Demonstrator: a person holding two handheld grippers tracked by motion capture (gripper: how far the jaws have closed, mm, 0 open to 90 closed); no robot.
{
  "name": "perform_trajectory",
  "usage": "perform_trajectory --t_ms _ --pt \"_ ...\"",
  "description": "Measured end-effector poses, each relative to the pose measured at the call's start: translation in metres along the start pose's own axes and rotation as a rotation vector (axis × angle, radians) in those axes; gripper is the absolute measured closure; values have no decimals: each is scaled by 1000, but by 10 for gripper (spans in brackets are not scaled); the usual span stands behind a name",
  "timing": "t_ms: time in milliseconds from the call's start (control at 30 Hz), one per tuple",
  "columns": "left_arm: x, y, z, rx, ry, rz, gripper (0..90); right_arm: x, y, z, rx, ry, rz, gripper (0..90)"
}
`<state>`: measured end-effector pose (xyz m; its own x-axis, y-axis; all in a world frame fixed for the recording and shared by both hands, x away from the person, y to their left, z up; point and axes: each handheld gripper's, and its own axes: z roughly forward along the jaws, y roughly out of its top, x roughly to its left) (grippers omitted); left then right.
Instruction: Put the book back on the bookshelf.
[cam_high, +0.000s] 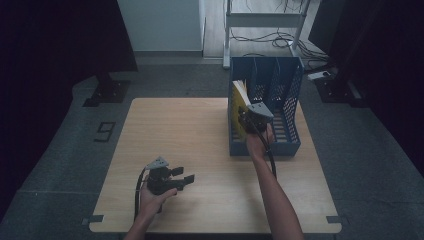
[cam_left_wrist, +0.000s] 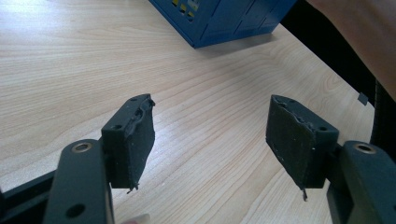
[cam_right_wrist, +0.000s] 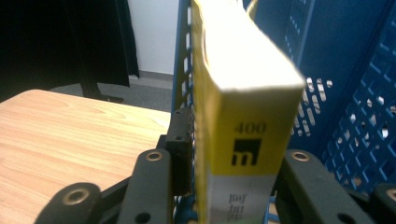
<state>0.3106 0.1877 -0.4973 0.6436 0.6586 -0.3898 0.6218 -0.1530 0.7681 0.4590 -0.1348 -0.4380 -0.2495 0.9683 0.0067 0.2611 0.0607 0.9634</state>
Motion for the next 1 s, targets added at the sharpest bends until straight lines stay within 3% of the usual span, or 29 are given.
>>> perform_trajectory --t_ms 100,300,533,733,767,1000 --pt "1 0 0 -2 0 -7 323 0 4 -4 -33 19 5 610" --pt "2 0 -1 -1 -1 -10 324 -1 16 -3 -36 33 -4 587" --pt "3 0 -2 -3 -2 -12 324 -1 32 6 28 35 -8 594" --pt "5 1 -3 -7 -1 -17 324 -3 29 14 52 18 4 666" --pt "6 0 -3 -8 0 -18 324 -4 29 15 54 13 6 717" --pt "7 0 -2 -2 2 -24 324 -4 30 14 59 -12 -11 742"
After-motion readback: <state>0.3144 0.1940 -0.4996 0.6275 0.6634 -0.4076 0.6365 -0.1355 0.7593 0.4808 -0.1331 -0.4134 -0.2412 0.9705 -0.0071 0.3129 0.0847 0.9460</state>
